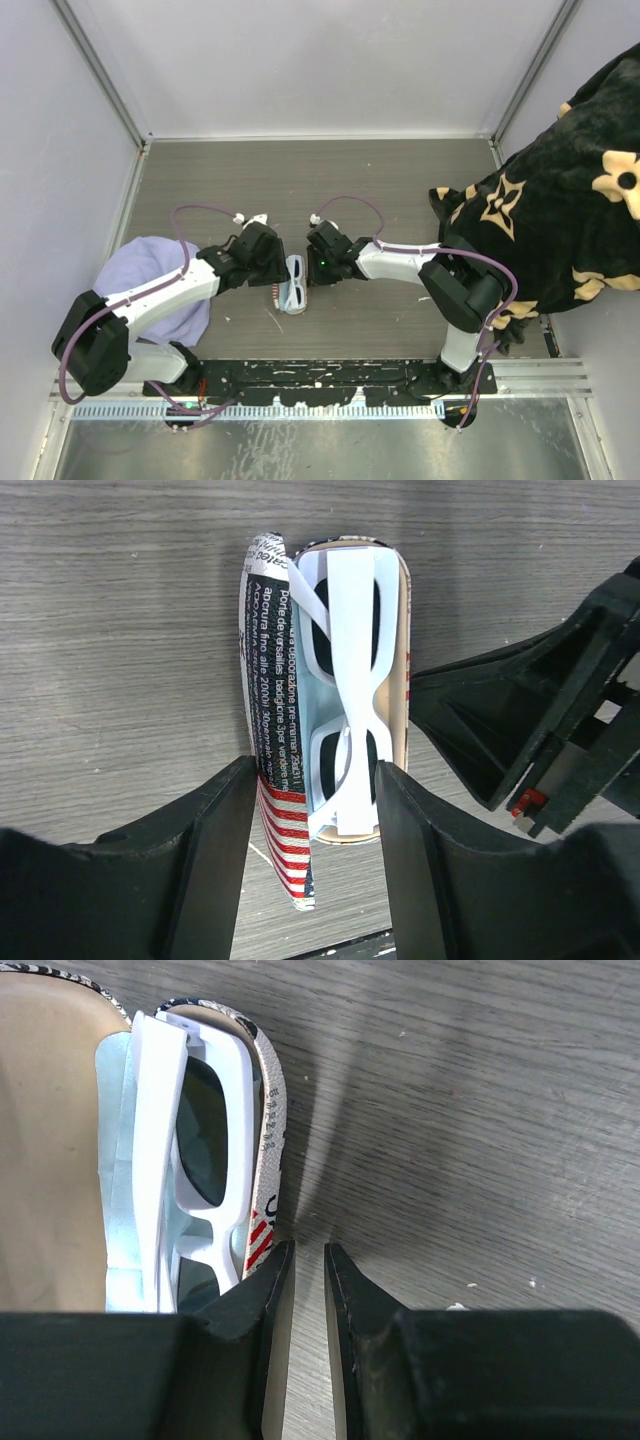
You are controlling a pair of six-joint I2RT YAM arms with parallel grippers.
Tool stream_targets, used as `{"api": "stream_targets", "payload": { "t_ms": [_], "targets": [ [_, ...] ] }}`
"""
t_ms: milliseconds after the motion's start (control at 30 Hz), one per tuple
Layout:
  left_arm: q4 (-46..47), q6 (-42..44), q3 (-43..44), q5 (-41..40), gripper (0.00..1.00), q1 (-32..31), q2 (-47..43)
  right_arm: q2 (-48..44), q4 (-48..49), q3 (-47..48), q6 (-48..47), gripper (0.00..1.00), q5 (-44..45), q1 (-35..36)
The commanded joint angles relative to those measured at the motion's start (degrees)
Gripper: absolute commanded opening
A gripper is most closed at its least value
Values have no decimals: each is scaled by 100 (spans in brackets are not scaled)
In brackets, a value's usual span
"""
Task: Organize the sunglasses
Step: Adjust the sunglasses in the sunglasses case.
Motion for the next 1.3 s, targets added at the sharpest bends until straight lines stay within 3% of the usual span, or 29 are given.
{"api": "stream_targets", "payload": {
  "t_ms": [0,367,633,967,1267],
  "targets": [
    [-10,58,318,30,53,-33,-126,-37,65,183,-73,24,190,24],
    [-40,68,328,2,53,-25,-292,-518,-243,135,-234,27,891,24],
    [-4,63,304,13,52,-26,-265,-942,106,-42,-285,36,420,25],
    [14,57,285,18,51,-27,-264,-536,64,203,-227,35,-13,135],
    [20,50,264,27,50,-32,-285,-69,-242,521,-236,33,220,303]
  ]
}}
